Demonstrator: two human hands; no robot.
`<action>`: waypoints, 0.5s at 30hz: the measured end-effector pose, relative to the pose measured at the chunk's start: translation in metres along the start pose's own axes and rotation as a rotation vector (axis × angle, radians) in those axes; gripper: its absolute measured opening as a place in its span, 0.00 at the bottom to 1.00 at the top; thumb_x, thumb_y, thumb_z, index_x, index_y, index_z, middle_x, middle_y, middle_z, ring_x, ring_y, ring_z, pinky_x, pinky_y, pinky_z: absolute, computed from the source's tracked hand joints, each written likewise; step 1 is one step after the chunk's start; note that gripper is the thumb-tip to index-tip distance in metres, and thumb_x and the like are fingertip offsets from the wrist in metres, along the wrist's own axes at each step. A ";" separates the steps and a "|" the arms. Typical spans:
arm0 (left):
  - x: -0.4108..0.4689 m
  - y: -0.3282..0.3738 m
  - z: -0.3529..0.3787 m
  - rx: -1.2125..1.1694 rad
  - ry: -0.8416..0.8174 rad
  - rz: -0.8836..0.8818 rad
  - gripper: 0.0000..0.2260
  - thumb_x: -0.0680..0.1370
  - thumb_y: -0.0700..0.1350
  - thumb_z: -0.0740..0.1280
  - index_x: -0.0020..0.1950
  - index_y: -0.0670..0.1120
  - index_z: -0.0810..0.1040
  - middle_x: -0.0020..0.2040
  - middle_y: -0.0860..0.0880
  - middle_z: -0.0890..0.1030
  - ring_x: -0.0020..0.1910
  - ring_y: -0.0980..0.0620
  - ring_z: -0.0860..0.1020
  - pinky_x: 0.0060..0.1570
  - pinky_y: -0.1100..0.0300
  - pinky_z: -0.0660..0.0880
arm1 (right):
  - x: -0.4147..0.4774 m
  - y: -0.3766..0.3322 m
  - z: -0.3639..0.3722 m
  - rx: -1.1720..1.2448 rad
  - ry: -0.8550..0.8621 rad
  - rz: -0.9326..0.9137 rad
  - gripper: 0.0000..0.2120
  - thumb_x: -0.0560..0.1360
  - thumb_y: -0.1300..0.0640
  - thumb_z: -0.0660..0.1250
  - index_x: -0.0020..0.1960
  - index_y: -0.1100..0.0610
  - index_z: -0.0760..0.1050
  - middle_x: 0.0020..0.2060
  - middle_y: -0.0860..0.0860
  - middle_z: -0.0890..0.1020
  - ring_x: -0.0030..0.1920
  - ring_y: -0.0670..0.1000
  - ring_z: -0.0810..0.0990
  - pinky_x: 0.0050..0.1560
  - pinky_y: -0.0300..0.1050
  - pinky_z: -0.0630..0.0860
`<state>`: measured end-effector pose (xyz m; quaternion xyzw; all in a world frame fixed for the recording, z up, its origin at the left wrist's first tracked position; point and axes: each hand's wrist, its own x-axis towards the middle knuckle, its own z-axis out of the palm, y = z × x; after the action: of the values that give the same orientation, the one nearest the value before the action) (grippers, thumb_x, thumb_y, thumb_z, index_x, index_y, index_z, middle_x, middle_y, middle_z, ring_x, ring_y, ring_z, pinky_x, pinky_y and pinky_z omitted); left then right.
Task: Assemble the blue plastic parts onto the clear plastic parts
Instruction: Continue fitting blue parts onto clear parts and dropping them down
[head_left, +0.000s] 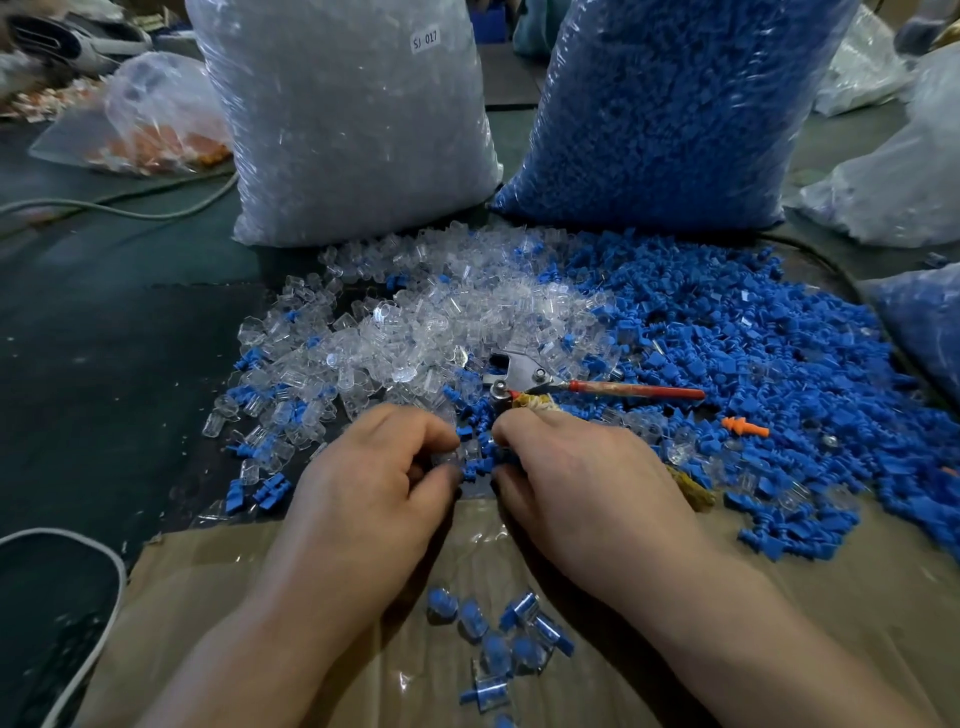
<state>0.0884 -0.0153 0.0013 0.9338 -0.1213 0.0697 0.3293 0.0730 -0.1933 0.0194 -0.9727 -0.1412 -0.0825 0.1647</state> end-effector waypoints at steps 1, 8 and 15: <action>-0.001 0.000 0.000 -0.035 0.022 0.002 0.07 0.74 0.50 0.72 0.47 0.61 0.78 0.48 0.66 0.77 0.48 0.67 0.76 0.40 0.73 0.71 | 0.000 -0.001 -0.001 0.009 0.004 0.004 0.05 0.80 0.48 0.57 0.52 0.48 0.68 0.43 0.46 0.76 0.40 0.53 0.75 0.37 0.49 0.67; -0.005 0.002 0.004 -0.531 0.075 -0.164 0.14 0.65 0.60 0.74 0.48 0.62 0.77 0.39 0.55 0.80 0.33 0.58 0.78 0.30 0.59 0.75 | -0.002 -0.002 -0.011 0.639 0.032 0.281 0.04 0.77 0.51 0.68 0.45 0.49 0.80 0.36 0.47 0.82 0.36 0.46 0.81 0.41 0.47 0.80; -0.006 0.007 0.002 -0.791 0.049 -0.252 0.16 0.64 0.55 0.82 0.42 0.55 0.78 0.35 0.46 0.83 0.31 0.45 0.84 0.30 0.55 0.80 | 0.002 -0.004 -0.014 1.783 -0.073 0.580 0.05 0.65 0.62 0.73 0.41 0.60 0.83 0.33 0.60 0.80 0.28 0.52 0.78 0.25 0.40 0.76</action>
<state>0.0807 -0.0206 0.0028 0.7410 -0.0155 -0.0010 0.6714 0.0720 -0.1937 0.0343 -0.4868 0.0904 0.1308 0.8589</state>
